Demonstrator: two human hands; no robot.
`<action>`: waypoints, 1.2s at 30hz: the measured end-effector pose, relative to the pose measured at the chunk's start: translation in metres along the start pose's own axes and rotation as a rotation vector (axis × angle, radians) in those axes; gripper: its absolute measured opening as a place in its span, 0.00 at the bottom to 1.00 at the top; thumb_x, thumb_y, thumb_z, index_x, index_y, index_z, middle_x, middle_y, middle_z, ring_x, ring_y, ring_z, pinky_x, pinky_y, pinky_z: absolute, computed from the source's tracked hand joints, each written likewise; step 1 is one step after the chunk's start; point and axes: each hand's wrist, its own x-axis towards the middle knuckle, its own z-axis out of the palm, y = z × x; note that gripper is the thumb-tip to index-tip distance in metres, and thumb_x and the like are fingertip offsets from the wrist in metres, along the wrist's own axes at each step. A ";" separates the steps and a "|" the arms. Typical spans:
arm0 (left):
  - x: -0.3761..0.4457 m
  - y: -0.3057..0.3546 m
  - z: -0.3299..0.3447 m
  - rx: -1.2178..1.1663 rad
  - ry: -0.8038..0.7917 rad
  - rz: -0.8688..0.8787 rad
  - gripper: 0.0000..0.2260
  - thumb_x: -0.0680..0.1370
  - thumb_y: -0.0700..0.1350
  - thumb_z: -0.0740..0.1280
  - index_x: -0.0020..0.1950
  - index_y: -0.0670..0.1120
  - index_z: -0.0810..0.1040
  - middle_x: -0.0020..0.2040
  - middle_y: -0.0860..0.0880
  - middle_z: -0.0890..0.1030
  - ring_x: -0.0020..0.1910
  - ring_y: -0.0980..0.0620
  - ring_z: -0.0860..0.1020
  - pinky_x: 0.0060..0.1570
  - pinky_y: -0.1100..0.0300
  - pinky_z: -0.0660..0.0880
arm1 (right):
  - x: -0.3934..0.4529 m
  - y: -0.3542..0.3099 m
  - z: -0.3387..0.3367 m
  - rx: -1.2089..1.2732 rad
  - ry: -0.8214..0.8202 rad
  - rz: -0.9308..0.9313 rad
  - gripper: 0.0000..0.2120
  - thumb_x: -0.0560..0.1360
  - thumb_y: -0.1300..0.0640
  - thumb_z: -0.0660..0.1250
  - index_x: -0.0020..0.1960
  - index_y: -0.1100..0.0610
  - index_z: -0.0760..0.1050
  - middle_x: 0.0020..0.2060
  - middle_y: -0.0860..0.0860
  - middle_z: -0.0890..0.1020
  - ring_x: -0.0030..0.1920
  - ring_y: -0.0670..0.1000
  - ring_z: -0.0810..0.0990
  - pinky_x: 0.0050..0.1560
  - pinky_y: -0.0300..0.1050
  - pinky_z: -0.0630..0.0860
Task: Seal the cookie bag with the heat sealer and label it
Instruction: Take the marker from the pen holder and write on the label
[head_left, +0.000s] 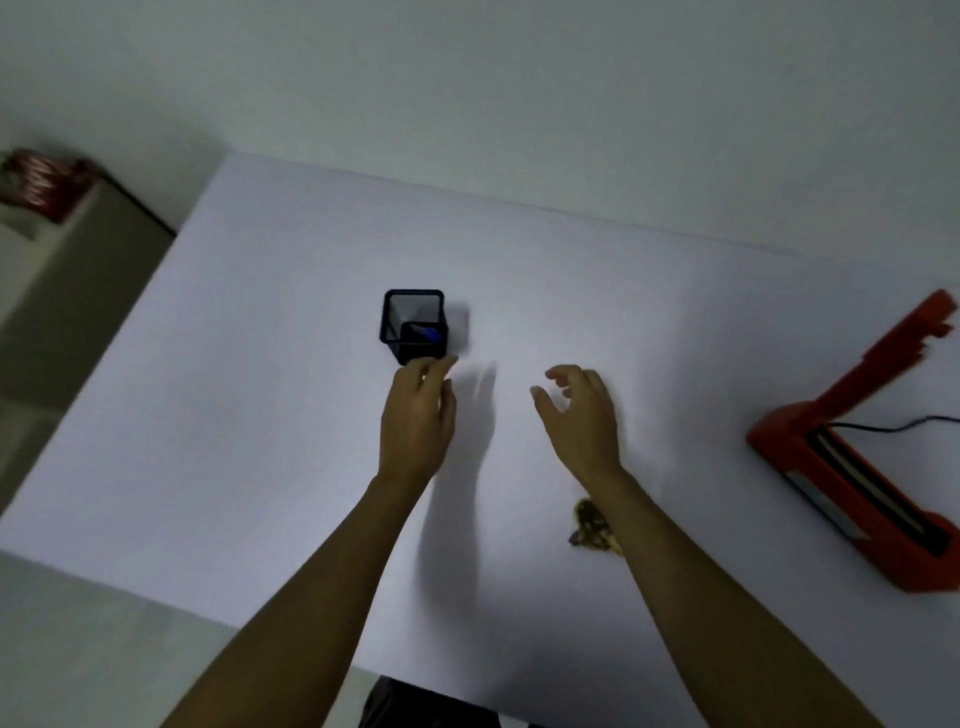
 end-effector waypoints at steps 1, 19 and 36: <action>0.006 -0.013 -0.011 0.017 0.013 -0.005 0.16 0.79 0.37 0.63 0.67 0.42 0.74 0.60 0.43 0.78 0.59 0.45 0.74 0.55 0.56 0.74 | 0.007 -0.014 0.012 0.019 -0.008 -0.007 0.12 0.75 0.51 0.69 0.57 0.52 0.75 0.51 0.49 0.76 0.52 0.49 0.76 0.50 0.45 0.75; 0.047 -0.120 -0.044 0.195 -0.401 0.123 0.26 0.81 0.44 0.60 0.77 0.42 0.57 0.77 0.43 0.61 0.76 0.41 0.60 0.73 0.48 0.61 | 0.047 -0.119 0.114 -0.145 -0.002 -0.042 0.08 0.78 0.57 0.65 0.55 0.59 0.73 0.46 0.57 0.82 0.45 0.56 0.81 0.40 0.42 0.74; 0.104 -0.015 -0.183 -0.270 -0.033 0.307 0.08 0.78 0.46 0.68 0.55 0.47 0.78 0.47 0.53 0.80 0.45 0.58 0.77 0.49 0.63 0.74 | 0.002 -0.243 -0.026 0.825 0.192 0.162 0.04 0.74 0.60 0.68 0.41 0.58 0.78 0.29 0.51 0.75 0.27 0.46 0.68 0.27 0.37 0.65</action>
